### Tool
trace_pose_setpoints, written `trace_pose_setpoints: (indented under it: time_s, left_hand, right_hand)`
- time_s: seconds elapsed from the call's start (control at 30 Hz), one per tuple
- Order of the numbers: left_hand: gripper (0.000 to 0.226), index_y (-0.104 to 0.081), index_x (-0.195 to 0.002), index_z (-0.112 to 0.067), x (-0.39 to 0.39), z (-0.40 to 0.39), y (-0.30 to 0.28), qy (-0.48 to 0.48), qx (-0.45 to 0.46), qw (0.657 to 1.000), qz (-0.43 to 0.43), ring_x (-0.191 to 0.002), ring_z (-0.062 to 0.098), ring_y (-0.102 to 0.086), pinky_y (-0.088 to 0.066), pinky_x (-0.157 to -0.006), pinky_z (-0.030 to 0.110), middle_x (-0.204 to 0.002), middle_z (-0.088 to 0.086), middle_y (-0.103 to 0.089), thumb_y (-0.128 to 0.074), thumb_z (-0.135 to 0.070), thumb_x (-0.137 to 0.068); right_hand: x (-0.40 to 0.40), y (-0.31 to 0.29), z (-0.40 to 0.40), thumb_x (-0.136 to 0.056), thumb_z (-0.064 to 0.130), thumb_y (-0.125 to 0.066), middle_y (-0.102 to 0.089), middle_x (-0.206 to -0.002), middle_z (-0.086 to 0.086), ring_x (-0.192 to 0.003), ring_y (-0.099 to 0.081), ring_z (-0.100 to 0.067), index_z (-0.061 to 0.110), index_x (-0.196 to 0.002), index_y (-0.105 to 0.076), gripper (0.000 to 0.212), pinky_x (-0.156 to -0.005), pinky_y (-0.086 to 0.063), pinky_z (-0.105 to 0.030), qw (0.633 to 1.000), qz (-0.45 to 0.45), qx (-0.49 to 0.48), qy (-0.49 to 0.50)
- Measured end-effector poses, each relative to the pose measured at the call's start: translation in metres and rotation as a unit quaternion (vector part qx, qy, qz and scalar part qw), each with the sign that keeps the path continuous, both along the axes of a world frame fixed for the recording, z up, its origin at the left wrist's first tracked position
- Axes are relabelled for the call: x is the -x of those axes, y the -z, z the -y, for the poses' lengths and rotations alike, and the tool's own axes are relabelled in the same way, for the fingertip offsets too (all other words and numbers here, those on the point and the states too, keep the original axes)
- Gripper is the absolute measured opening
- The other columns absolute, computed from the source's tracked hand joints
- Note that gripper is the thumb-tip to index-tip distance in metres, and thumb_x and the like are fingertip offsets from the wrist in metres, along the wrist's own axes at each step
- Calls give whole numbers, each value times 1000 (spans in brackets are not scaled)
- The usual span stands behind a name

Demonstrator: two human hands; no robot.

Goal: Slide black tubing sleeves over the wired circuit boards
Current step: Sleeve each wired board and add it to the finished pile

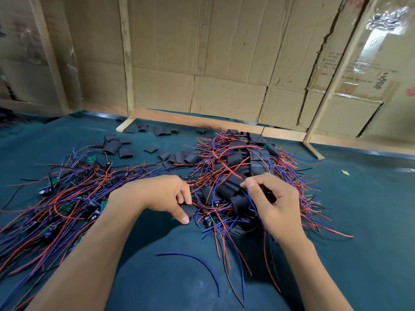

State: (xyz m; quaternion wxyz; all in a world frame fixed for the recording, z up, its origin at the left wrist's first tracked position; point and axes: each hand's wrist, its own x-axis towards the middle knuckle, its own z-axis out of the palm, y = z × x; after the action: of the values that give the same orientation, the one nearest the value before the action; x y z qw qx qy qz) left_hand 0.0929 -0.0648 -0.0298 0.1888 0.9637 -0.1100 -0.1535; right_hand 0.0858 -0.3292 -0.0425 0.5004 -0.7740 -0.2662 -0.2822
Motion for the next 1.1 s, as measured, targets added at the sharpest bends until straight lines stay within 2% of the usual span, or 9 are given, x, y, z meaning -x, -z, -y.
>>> trace_pose_setpoints:
  time_s: [0.07, 0.17, 0.27, 0.4, 0.5, 0.67, 0.73, 0.97, 1.1]
  left_hand:
    - [42, -65, -102, -35, 1, -1, 1, 5, 3, 1000, 21, -88, 2, -61, -46, -71, 17, -102, -15, -61, -88, -48, -68]
    - [40, -66, -97, -35, 1, 0, 1, 0, 78, 994, 83, -81, -6, -59, -41, -62, 5, -92, -17, -64, -90, -45, -67]
    - [36, -66, -95, -40, 1, 6, 1, -13, 188, 968, 164, -87, -3, -60, -42, -70, 7, -94, -13, -70, -90, -39, -69]
    - [40, -63, -108, -35, 3, 15, 3, -17, 273, 933, 234, -100, -9, -62, -46, -89, 8, -105, -17, -70, -86, -35, -75]
    - [40, -60, -114, -30, 3, 20, 3, 7, 298, 924, 240, -113, -12, -58, -39, -98, 4, -117, -20, -68, -81, -34, -81]
    - [34, -54, -113, -36, 1, 22, 5, 11, 309, 916, 256, -124, -12, -51, -36, -105, 15, -125, -33, -62, -76, -30, -88]
    - [33, -53, -115, -35, 1, 20, 5, 20, 318, 909, 267, -129, -9, -49, -36, -107, 20, -129, -32, -60, -74, -28, -90]
    - [33, -54, -114, -28, 3, 23, 4, 51, 347, 894, 280, -130, -4, -50, -41, -103, 13, -133, -25, -61, -72, -13, -91]
    - [36, -55, -115, -28, 3, 25, 5, 57, 357, 886, 289, -129, -3, -52, -42, -100, 10, -132, -21, -62, -72, -8, -90]
  right_hand:
    - [0, 0, 2, -94, 22, -62, -67, -74, 4, -67, -60, -21, 15, -80, -75, 20, -62, -43, -39, 999, -17, 21, -31]
    - [-1, 0, 4, -92, 20, -63, -64, -70, 0, -66, -58, -24, 14, -74, -72, 21, -63, -42, -40, 996, -41, 30, -69]
    - [-3, -1, 6, -91, 19, -63, -62, -69, 1, -66, -56, -16, 14, -69, -67, 23, -64, -41, -29, 993, -73, 4, -98]
    - [-6, -2, 8, -89, 15, -62, -56, -61, 6, -59, -46, -10, 15, -61, -62, 28, -60, -34, -22, 986, -104, -52, -119]
    - [-8, -1, 10, -86, 12, -62, -54, -60, 8, -57, -44, -8, 11, -61, -61, 25, -58, -34, -19, 983, -107, -87, -118]
    - [-7, -5, 11, -82, 22, -64, -53, -59, 13, -55, -43, 0, 16, -59, -63, 23, -59, -33, -12, 977, -104, -117, -145]
    - [-6, -6, 10, -83, 15, -62, -51, -57, 14, -52, -41, 0, 18, -56, -61, 26, -56, -32, -11, 972, -114, -131, -161]
    - [-7, -4, 8, -79, 15, -64, -47, -52, 12, -47, -34, -1, 6, -55, -55, 27, -49, -28, -11, 969, -127, -158, -143]
    - [-11, -2, 8, -83, 12, -61, -43, -49, 15, -48, -35, 0, 15, -53, -55, 30, -51, -28, -10, 973, -127, -165, -100]
